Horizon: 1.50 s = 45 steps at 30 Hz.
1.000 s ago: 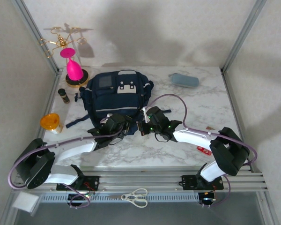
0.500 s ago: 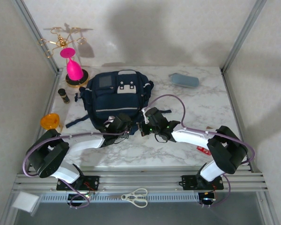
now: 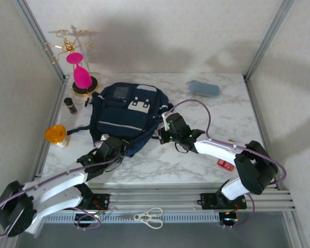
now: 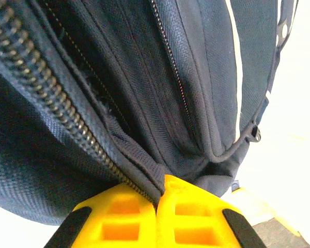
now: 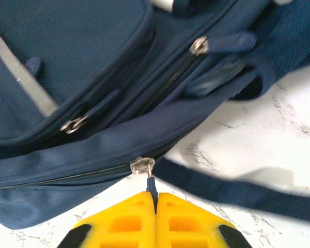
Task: Pack the student bag
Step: Zip the student bag at the center of the table, then rotate the student bag at the center of the table.
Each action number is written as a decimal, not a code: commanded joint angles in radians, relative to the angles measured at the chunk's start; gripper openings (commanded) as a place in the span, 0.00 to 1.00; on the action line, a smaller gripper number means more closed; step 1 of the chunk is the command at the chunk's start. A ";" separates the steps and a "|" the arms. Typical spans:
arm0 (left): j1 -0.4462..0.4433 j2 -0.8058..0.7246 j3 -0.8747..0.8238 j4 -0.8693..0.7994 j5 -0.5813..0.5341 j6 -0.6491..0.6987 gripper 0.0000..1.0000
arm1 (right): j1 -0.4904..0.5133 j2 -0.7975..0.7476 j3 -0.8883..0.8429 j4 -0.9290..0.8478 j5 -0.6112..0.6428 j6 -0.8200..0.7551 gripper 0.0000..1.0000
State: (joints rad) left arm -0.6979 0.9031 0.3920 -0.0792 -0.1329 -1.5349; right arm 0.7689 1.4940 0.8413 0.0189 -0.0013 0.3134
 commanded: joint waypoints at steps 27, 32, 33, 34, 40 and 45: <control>0.221 -0.029 0.029 -0.186 0.075 0.399 0.09 | -0.146 0.136 0.149 -0.007 -0.155 0.184 0.40; 0.210 -0.056 0.098 -0.291 -0.016 0.438 0.42 | -0.107 0.245 0.338 -0.135 -0.085 0.278 0.48; 0.210 -0.054 0.114 -0.311 -0.033 0.448 0.44 | -0.107 0.276 0.376 -0.160 -0.076 0.298 0.48; 0.210 -0.050 0.128 -0.325 -0.042 0.459 0.44 | -0.106 0.298 0.406 -0.176 -0.075 0.304 0.47; 0.199 -0.035 0.222 -0.389 -0.075 0.522 0.45 | -0.106 0.456 0.619 -0.324 -0.041 0.381 0.48; 0.187 -0.036 0.277 -0.429 -0.118 0.542 0.48 | -0.111 0.538 0.717 -0.421 0.077 0.462 0.49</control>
State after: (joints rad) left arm -0.5026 0.8696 0.6266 -0.4377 -0.1791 -1.0328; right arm 0.6617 1.9991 1.5070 -0.2874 -0.0154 0.7021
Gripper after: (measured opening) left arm 0.474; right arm 0.489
